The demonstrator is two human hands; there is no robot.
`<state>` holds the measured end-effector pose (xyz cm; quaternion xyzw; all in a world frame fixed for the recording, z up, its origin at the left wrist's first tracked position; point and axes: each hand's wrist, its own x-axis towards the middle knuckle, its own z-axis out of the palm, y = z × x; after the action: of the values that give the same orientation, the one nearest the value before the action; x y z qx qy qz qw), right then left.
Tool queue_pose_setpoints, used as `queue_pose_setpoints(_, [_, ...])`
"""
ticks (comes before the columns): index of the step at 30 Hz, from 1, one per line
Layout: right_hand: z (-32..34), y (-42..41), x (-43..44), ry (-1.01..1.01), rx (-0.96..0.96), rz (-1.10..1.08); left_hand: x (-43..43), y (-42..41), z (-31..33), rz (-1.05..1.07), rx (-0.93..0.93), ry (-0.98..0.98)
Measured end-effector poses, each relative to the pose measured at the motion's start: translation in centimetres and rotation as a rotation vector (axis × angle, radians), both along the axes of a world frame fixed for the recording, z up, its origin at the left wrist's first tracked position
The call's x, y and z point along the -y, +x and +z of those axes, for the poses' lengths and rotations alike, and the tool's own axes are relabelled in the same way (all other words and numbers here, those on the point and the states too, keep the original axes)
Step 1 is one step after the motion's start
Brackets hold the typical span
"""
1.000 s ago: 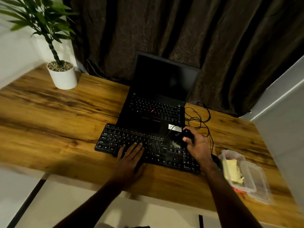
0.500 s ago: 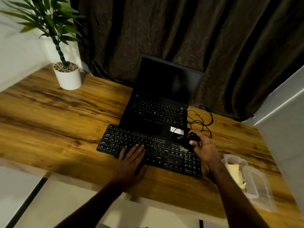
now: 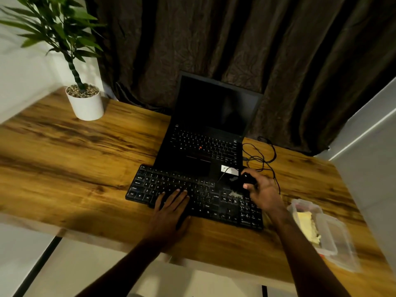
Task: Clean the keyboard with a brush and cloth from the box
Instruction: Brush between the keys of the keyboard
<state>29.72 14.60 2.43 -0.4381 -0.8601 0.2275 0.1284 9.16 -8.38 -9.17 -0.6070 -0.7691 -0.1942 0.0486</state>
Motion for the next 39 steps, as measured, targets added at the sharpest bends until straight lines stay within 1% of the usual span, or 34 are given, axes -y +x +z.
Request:
queue_pose_setpoints(2, [-0.1,0.3,-0.2,0.022,0.038,-0.014,-0.1,-0.1,-0.1,0.002,0.000,0.006])
queue_pose_setpoints(6, [0.1,-1.4,1.0,0.020,0.025,0.033,0.0,-0.1,-0.2,-0.001,0.001,-0.010])
queue_pose_setpoints(10, [0.6,-2.5,1.7,-0.064,-0.079,0.091,0.0,-0.1,-0.1,0.003,0.000,-0.021])
queue_pose_setpoints(12, [0.9,-1.9,1.5,-0.078,-0.090,0.089,0.0,-0.1,-0.2,0.001,0.001,-0.033])
queue_pose_setpoints(14, [1.2,-0.9,1.2,-0.045,-0.044,0.089,0.0,-0.1,-0.2,-0.004,0.007,-0.041])
queue_pose_setpoints(17, [0.8,0.1,0.6,-0.011,0.055,0.026,0.0,-0.1,-0.1,-0.013,0.013,-0.040])
queue_pose_setpoints(19, [0.2,0.0,0.6,0.008,0.091,0.040,0.0,-0.1,0.0,-0.021,0.022,-0.028])
queue_pose_setpoints(24, [1.1,-2.6,3.7,-0.053,0.043,0.079,0.1,-0.2,0.0,-0.026,0.039,-0.035])
queue_pose_setpoints(28, [1.5,-1.9,3.5,-0.076,-0.005,0.101,0.0,-0.3,0.2,-0.028,0.050,-0.064])
queue_pose_setpoints(30, [1.7,-0.7,2.9,-0.071,-0.002,0.075,0.1,-0.2,0.3,-0.025,0.052,-0.070])
queue_pose_setpoints(33, [1.6,0.6,2.4,-0.016,0.064,-0.006,0.2,-0.1,0.6,-0.020,0.062,-0.063])
queue_pose_setpoints(35, [1.4,0.4,2.7,0.005,0.085,0.004,0.2,0.0,0.7,-0.022,0.073,-0.042])
queue_pose_setpoints(39, [1.5,-1.9,4.5,-0.044,0.085,0.079,0.2,0.1,0.7,-0.030,0.082,-0.002])
